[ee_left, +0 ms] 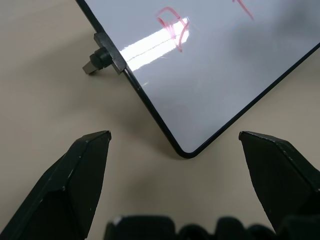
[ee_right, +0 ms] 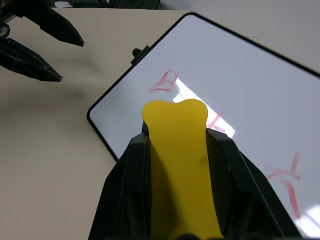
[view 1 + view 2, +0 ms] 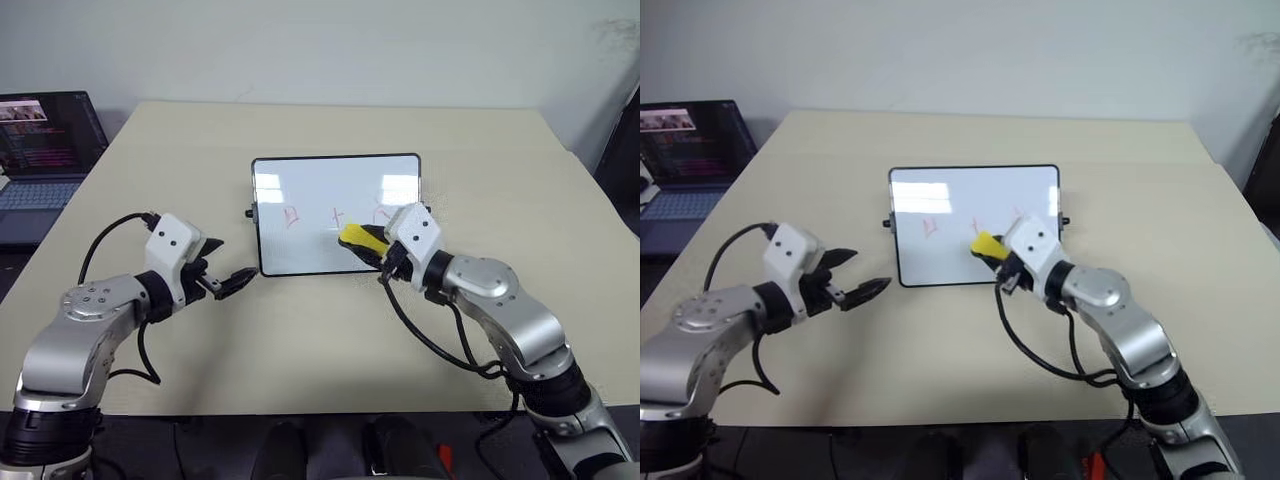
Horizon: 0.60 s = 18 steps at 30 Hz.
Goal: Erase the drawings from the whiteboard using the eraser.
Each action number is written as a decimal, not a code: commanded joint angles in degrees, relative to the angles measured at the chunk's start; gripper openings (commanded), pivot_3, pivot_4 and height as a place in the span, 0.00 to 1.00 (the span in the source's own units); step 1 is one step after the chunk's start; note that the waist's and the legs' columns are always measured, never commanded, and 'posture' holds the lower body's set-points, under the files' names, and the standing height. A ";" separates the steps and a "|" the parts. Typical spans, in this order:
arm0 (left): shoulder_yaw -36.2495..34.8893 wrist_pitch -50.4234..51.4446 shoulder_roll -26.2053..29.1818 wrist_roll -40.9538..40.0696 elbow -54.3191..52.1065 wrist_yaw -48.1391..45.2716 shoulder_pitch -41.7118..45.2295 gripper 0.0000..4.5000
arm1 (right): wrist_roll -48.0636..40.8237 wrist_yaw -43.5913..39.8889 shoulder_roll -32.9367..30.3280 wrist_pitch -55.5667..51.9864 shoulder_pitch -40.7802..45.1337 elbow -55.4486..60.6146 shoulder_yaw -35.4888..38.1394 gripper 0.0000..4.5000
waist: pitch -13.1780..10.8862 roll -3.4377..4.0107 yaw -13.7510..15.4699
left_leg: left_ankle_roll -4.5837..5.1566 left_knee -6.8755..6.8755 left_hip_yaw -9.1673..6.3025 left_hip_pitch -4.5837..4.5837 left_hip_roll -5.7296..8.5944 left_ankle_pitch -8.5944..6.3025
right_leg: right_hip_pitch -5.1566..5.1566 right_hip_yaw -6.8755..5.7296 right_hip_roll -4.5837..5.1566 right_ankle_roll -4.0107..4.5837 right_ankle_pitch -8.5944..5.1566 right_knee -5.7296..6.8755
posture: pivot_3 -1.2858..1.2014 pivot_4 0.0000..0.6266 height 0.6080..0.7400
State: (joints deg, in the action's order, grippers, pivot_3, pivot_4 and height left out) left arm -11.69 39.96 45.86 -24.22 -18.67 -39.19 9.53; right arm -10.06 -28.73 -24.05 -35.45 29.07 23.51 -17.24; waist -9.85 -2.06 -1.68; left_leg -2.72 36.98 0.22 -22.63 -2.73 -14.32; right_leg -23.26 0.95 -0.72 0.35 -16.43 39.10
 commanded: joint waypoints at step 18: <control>-2.94 1.13 -2.44 0.30 -3.77 4.55 -3.33 1.00 | 1.40 -4.78 2.41 2.81 2.89 -1.60 0.39 0.26 | 0.00 0.00 0.01 | 0.00 0.00 -0.08 -0.06 -0.08 0.00 | -0.03 -0.06 0.13 0.01 0.01 0.04 | 0.52 0.24 1.00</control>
State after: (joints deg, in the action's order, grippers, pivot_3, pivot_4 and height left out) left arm -13.78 41.15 43.21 -23.93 -20.20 -35.36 5.41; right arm -8.00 -32.89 -21.51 -32.61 31.43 19.33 -18.10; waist -9.85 -2.06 -1.66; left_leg -2.71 36.99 0.14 -22.69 -2.81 -14.32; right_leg -23.28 0.88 -0.59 0.37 -16.42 39.15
